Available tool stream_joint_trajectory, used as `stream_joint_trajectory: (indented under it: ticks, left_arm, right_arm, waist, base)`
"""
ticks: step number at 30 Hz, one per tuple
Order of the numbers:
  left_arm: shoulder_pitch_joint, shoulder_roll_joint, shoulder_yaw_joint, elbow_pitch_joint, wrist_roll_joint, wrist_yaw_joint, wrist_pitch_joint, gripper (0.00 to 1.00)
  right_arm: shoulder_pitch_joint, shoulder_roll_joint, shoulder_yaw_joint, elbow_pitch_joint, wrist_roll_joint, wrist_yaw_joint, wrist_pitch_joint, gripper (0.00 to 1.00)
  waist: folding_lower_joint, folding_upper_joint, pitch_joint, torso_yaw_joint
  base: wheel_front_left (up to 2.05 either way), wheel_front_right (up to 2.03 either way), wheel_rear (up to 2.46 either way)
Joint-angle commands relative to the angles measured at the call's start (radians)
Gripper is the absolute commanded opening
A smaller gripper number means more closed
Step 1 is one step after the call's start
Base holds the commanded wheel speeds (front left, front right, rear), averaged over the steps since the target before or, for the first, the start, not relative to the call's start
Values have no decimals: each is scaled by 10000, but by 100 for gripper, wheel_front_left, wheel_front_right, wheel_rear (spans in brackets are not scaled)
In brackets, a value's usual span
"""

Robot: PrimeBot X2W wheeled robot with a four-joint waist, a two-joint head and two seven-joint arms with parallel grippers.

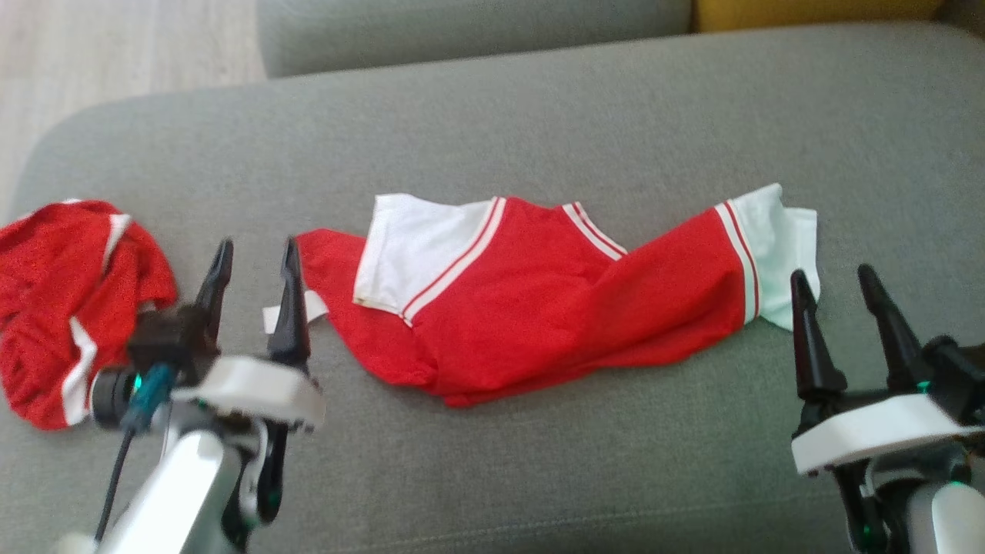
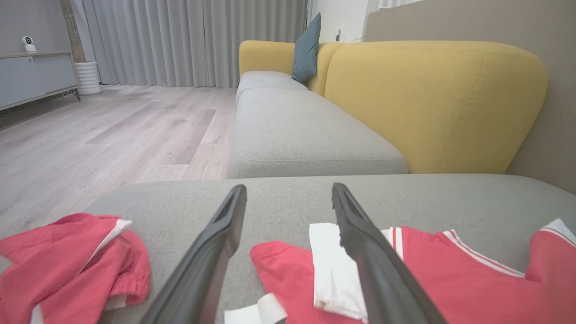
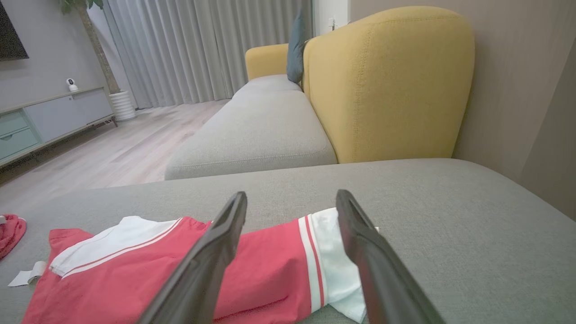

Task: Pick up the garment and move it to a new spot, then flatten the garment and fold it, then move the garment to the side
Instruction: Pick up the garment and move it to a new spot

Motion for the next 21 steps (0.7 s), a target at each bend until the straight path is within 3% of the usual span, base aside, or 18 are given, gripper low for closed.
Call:
stream_joint_trajectory:
  ticks: [1,9,21]
  left_arm:
    - [-121,377,540,-413,142,-75,-119,100]
    - [1159,602,976,-878,49,-587,-119,100]
    - [1965,887,899,-1452,106,-443,91,100]
  right_arm:
    - [-67,-66,185,-344,-106,42,89,100]
    - [437,-100,265,-258,-173,42,271,100]
    - [872,-83,297,-339,-133,42,402,100]
  waist:
    - [1,0,-310,207]
    - [1,0,-911,236]
    - [1,0,-1223,169]
  base:
    - [0,0,0]
    - [0,0,0]
    - [0,0,0]
